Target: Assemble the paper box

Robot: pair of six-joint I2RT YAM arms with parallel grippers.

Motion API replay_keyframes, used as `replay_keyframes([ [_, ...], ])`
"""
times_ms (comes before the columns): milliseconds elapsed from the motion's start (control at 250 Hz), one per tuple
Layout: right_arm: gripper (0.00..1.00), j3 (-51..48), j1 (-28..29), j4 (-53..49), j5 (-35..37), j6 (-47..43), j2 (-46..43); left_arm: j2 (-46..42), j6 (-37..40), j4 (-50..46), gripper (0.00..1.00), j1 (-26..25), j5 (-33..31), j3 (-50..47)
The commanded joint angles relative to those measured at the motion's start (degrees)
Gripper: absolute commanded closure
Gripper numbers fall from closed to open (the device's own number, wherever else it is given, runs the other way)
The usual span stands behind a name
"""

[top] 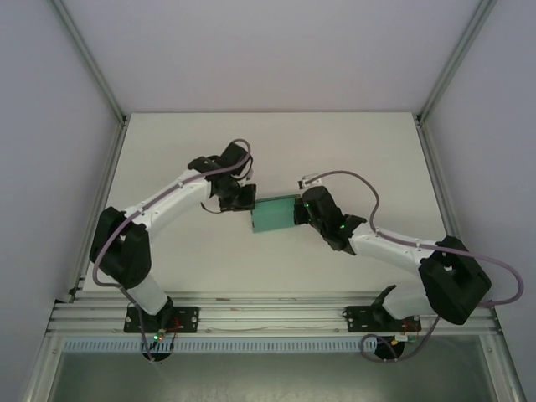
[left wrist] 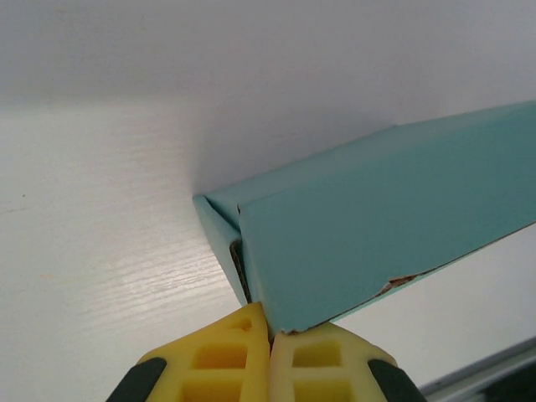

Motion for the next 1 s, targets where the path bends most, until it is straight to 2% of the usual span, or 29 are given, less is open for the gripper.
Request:
replay_keyframes([
  [0, 1.0, -4.3, 0.6, -2.7, -0.3, -0.2, 0.6, -0.8, -0.1, 1.8, 1.0, -3.0, -7.6, -6.7],
  [156, 1.0, -6.6, 0.8, 0.5, -1.9, 0.0, 0.6, -2.3, -2.5, 10.0, 1.0, -4.3, -8.4, -14.6],
  [304, 0.89, -7.5, 0.7, 0.9, -4.4, 0.3, -0.9, -3.2, -2.4, 11.3, 1.0, -5.2, -11.4, -17.1],
  [352, 0.82, -7.4, 0.7, 1.0, -5.0, 0.5, -1.9, -3.3, -2.4, 11.4, 1.0, -5.4, -12.3, -17.3],
  [464, 0.56, -5.0, 0.6, -1.5, -5.2, -0.1, -5.3, -3.2, -2.0, 12.3, 1.0, -5.8, -12.7, -17.3],
  [664, 0.29, -1.5, -1.6, -3.5, -4.8, 1.6, -10.7, -2.9, -0.7, 12.9, 1.0, -6.1, -13.6, -16.5],
  [855, 0.24, 0.6, -7.4, -1.6, -7.6, 6.7, -10.6, -2.4, 0.1, 13.3, 1.0, -6.1, -12.9, -15.3],
  [999, 0.29, 5.3, -10.7, -6.6, -9.3, 7.5, -4.4, -1.3, 0.8, 12.2, 1.0, -6.1, -14.2, -13.9],
])
